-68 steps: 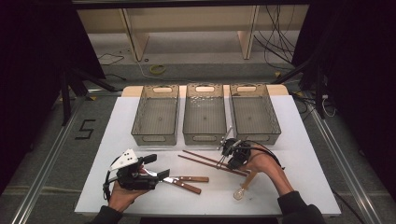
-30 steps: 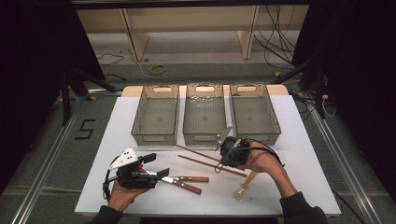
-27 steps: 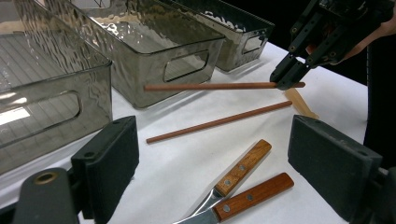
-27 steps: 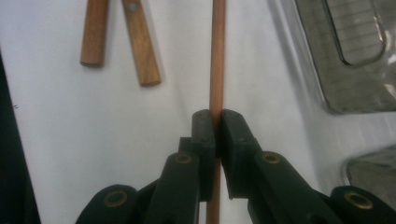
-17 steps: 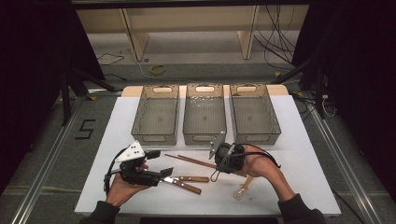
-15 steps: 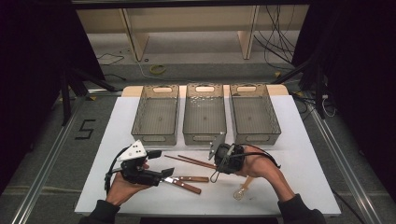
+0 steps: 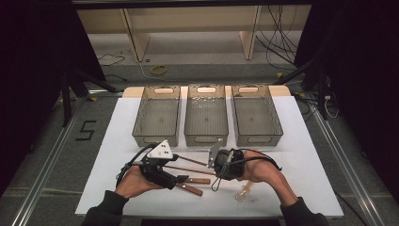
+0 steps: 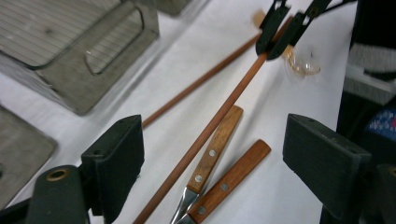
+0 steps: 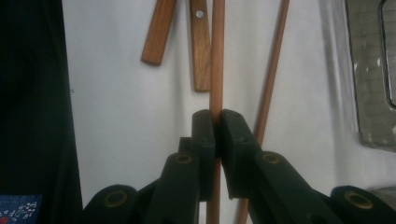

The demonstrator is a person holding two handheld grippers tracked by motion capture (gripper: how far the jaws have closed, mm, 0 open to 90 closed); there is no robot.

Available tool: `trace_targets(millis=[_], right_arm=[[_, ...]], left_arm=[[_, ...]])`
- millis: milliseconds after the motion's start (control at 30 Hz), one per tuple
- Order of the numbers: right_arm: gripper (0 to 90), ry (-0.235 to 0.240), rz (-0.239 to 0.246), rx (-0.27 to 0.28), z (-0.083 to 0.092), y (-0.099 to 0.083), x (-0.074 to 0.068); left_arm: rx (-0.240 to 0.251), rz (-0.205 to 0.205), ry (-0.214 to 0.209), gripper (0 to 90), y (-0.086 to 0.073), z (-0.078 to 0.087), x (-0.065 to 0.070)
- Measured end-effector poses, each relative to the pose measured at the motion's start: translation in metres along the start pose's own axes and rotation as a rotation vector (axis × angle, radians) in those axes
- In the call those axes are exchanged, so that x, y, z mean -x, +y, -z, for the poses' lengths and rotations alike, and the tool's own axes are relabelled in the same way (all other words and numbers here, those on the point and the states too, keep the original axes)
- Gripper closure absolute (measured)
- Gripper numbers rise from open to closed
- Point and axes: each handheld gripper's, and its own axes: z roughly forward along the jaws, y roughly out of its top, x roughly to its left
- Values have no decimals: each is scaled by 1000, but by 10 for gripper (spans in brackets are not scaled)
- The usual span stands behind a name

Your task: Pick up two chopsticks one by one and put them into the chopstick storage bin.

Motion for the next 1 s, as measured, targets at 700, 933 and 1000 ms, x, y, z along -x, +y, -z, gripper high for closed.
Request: trace_targets(millis=[700, 933, 1000], right_arm=[[848, 26, 68, 11, 4, 7, -12], [848, 32, 92, 9, 4, 8, -14], [848, 38, 89, 7, 4, 9, -16]], left_arm=[[-216, -188, -57, 522, 13, -25, 15], [-237, -205, -79, 635, 13, -28, 15], [-249, -211, -89, 670, 13, -28, 15]])
